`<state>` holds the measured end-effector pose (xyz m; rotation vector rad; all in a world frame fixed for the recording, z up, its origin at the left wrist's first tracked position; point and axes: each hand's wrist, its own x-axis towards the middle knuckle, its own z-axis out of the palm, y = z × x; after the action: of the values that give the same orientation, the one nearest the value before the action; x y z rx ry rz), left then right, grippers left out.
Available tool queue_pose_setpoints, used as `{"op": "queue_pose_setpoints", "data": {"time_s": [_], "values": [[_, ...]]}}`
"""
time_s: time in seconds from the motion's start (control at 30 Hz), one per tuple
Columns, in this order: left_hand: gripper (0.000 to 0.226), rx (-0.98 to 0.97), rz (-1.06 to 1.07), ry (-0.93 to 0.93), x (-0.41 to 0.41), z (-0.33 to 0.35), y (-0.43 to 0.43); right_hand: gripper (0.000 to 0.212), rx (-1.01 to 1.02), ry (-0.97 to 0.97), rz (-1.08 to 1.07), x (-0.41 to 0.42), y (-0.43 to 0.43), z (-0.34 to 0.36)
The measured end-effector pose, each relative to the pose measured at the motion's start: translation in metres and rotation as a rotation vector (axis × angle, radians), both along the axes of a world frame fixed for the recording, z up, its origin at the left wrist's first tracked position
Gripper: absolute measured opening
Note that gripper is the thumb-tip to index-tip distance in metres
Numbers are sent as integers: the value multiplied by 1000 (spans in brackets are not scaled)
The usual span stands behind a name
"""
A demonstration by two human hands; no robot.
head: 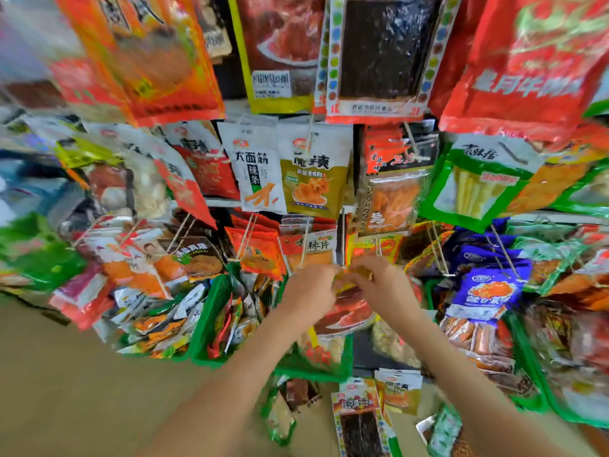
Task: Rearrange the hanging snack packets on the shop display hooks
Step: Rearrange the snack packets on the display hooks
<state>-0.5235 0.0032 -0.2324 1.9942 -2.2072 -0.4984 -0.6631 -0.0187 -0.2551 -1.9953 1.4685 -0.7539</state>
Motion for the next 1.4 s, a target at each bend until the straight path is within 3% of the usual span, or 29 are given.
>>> {"op": "queue_pose_setpoints", "data": {"time_s": [0.17, 0.3, 0.57, 0.67, 0.73, 0.9, 1.2, 1.4], "values": [[17, -115, -57, 25, 44, 80, 2, 14, -106, -14, -32, 39, 8, 76], [23, -195, -112, 40, 84, 133, 1, 19, -356, 187, -114, 78, 11, 131], [19, -523, -100, -211, 188, 214, -2, 21, -543, 234, -195, 180, 11, 220], [9, -675, -63, -219, 215, 234, -1, 11, -854, 229, -201, 208, 3, 248], [3, -713, -50, -190, 232, 244, -2, 19, -943, 204, -171, 224, -4, 261], [16, -721, -8, -128, 269, 249, -8, 12, -901, 122, -70, 258, -26, 268], [29, -650, 39, -195, 307, 241, -44, 9, -755, -22, 77, 295, -62, 256], [24, -746, 34, -44, 300, 249, -72, 7, -761, -90, -43, 269, -104, 254]]}}
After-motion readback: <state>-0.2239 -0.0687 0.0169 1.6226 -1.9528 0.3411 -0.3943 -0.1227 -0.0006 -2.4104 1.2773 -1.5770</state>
